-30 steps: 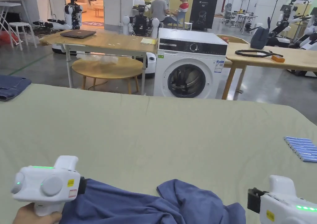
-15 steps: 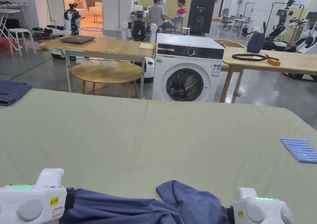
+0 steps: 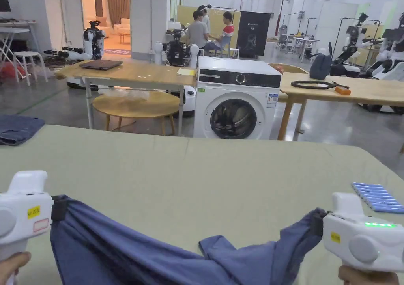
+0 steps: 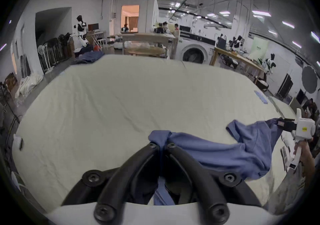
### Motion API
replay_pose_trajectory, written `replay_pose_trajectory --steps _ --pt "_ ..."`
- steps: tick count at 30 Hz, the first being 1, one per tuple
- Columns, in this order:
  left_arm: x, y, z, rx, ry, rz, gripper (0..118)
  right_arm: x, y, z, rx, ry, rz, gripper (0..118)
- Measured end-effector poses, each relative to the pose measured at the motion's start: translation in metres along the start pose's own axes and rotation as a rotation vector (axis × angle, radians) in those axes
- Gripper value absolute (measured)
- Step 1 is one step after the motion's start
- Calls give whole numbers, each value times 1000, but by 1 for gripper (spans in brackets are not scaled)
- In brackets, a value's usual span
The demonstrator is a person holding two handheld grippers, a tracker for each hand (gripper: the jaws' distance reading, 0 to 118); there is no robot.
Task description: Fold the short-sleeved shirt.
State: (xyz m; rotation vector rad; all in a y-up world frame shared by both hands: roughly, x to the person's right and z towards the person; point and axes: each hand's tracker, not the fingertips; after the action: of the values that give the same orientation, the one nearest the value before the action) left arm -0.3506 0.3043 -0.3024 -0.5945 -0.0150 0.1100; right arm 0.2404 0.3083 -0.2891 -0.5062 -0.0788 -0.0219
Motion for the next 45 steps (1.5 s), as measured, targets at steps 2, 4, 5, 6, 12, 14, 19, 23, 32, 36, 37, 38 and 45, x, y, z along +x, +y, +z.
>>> replay_pose_trajectory --steps 2,4,5,6,12,14,19,23,32,36,37,38,45 --pt "-15 23 14 47 28 1 0 0 22 12 42 -12 1 1" --pt "-25 46 28 89 52 11 0 -6 42 26 122 -40 8 1" --pt "-25 57 36 112 58 20 0 -6 53 29 123 -41 12 1" --pt "-29 68 40 124 58 25 0 -7 64 33 125 -43 8 1" --pt "-54 129 50 167 121 28 0 -13 129 51 224 -70 -7 1" --pt "-58 144 53 184 155 28 0 -13 150 55 236 -83 -17 1" --pt "-73 188 47 200 206 36 0 -3 198 42 285 -109 -26 1" --pt "-84 214 35 205 202 61 0 -6 225 33 314 -131 9 1" --pt "-63 249 42 243 214 46 0 -5 264 22 363 -166 24 1" --pt "-55 238 42 256 204 37 0 -9 247 18 371 -203 40 1" --pt "-59 233 38 253 196 39 0 -6 241 14 346 -184 17 1" --pt "-59 227 35 251 185 47 0 -5 235 10 333 -181 15 1" --pt "-64 139 2 163 185 10 0 -2 154 -5 245 -193 71 1"
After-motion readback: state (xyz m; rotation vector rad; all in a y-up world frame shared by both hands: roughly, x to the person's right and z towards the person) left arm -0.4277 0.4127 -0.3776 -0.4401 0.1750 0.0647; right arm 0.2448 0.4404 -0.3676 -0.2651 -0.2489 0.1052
